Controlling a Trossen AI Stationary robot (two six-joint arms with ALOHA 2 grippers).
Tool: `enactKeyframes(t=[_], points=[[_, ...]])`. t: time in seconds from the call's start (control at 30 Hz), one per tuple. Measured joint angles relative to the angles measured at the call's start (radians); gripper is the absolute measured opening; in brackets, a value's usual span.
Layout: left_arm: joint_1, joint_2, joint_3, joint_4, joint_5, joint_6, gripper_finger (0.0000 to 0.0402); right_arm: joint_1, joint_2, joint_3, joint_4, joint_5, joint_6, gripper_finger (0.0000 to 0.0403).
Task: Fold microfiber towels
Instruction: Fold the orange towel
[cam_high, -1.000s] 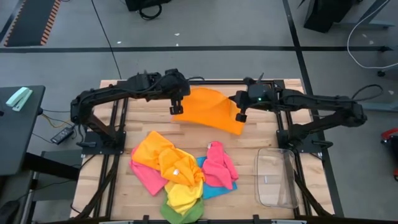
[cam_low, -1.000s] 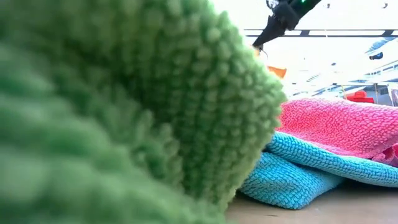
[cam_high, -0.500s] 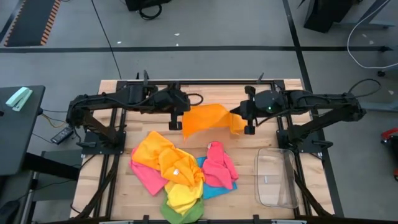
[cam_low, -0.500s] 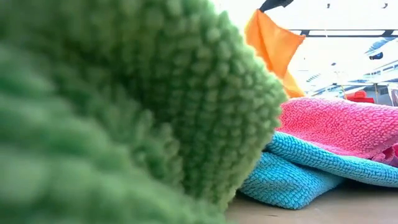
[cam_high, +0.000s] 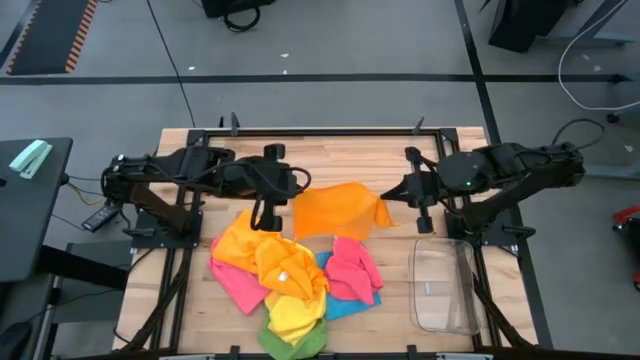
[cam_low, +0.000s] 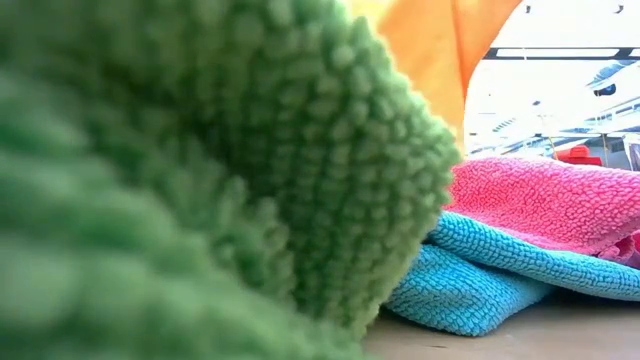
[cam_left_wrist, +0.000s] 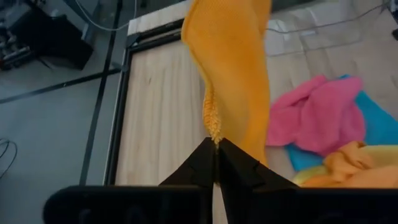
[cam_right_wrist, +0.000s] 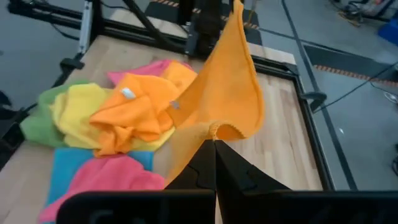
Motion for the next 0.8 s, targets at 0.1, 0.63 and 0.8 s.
enactKeyframes(t=[0.1, 0.63, 0.8], points=[[0.004, 0.001, -0.001, -0.053, 0.000, -0.026, 0.0009, -0.012, 0.000, -0.005, -0.001, 0.025, -0.026, 0.0003], [0.249, 0.009, -0.274, -0.166, -0.003, -0.155, 0.0008, -0.463, 0.259, -0.130, 0.178, -0.035, -0.298, 0.0003], [0.326, 0.009, -0.377, -0.148, -0.004, -0.173, 0.0022, -0.562, 0.378, -0.130, 0.283, -0.111, -0.369, 0.0003]])
